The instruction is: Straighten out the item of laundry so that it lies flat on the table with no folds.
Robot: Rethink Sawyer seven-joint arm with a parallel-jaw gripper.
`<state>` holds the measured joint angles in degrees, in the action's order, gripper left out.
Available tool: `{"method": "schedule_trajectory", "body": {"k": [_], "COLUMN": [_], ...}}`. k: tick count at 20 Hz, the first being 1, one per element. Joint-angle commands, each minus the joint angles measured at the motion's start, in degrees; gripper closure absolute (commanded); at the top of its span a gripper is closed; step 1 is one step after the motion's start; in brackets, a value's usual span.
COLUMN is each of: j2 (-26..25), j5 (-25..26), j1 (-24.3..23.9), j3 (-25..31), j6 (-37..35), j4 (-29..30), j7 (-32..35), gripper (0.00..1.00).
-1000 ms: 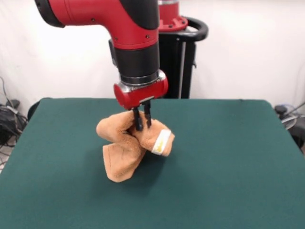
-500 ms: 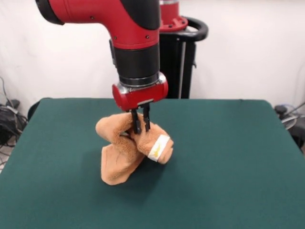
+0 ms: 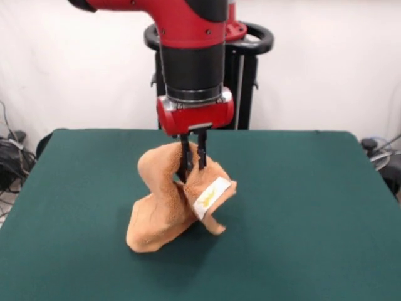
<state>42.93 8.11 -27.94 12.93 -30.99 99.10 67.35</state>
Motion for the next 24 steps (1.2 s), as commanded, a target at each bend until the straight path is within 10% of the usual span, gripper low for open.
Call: {"method": "schedule_trajectory", "body": {"k": [1,17,24], "j2": [2.59,-27.50,-31.80], "j5": [-4.38,-2.04,-1.86], "j1": [2.58,7.86,9.24], "j3": [-3.88,-4.88,-5.72], "j6": [-9.39,-21.98,-26.02], "j4": [-8.53,-44.48,-53.05], "j7": [15.70,14.27,15.41], "gripper": [1.00,1.00,1.00]}}
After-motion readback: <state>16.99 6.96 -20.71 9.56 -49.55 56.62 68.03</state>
